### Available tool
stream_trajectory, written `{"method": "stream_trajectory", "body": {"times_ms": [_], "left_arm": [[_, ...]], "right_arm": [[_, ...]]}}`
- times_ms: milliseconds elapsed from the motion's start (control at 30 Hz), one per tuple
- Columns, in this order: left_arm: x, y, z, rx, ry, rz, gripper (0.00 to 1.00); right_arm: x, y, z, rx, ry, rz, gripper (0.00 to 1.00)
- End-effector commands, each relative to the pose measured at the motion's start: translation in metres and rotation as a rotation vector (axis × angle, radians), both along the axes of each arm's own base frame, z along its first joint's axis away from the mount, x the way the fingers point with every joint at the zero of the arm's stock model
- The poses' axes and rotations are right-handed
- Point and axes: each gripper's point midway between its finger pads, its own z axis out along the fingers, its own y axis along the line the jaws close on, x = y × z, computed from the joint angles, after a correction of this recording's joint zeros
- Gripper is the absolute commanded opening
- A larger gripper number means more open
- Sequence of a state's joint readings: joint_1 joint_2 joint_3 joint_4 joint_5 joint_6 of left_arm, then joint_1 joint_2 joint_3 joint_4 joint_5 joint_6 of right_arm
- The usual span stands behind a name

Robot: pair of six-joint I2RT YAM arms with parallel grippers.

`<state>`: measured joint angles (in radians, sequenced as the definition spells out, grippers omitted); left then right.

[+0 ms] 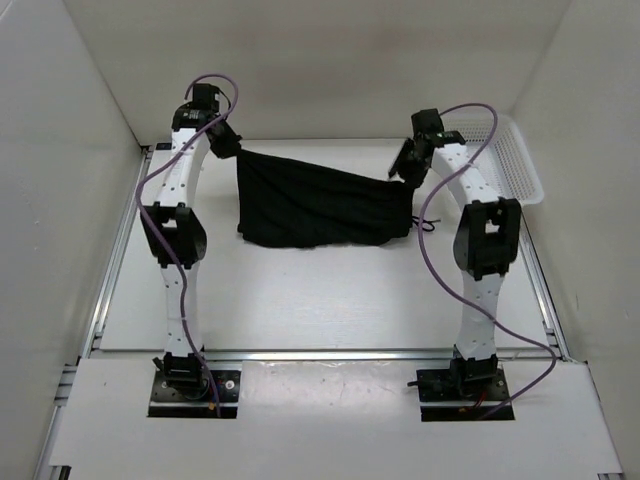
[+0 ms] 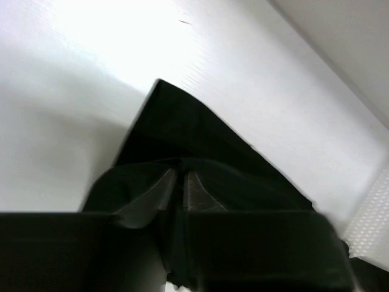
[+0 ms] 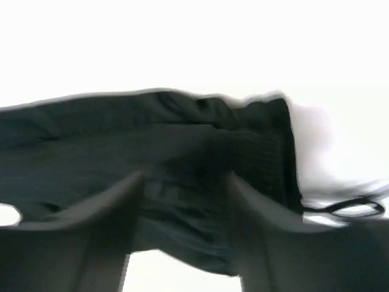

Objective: Fold and stack the shorts
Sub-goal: Fold the shorts

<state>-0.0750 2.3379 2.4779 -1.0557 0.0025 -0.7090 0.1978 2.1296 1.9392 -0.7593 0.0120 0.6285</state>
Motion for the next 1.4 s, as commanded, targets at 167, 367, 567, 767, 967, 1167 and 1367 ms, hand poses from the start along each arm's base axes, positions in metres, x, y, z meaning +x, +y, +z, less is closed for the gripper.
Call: {"method": "stream_trajectory", "body": {"times_ms": [167, 367, 567, 767, 967, 1167, 1367], "left_arm": [[0.014, 0.011, -0.005, -0.027, -0.041, -0.112, 0.68], [-0.035, 0.023, -0.008, 0.050, 0.047, -0.128, 0.70], [-0.120, 0.012, -0.059, 0.048, 0.261, -0.176, 0.64], [-0.153, -0.014, -0.113, -0.029, 0.380, -0.220, 0.67], [-0.146, -0.018, -0.142, -0.024, 0.423, -0.214, 0.67], [-0.153, -0.022, -0.163, -0.022, 0.477, -0.221, 0.52], [-0.159, -0.010, -0.172, 0.024, 0.506, -0.159, 0.10]], "right_arm": [[0.023, -0.007, 0.046, -0.018, -0.131, 0.045, 0.96], [-0.047, -0.015, 0.022, -0.018, -0.076, 0.042, 0.88], [-0.108, -0.013, -0.021, 0.036, 0.055, 0.056, 0.85], [-0.089, -0.008, -0.030, 0.091, 0.061, 0.057, 0.97], [-0.057, -0.001, -0.053, 0.100, 0.084, 0.053, 0.96], [-0.053, -0.002, -0.083, 0.087, 0.138, 0.036, 0.74], [-0.066, 0.002, -0.089, 0.069, 0.160, 0.058, 0.09]]}}
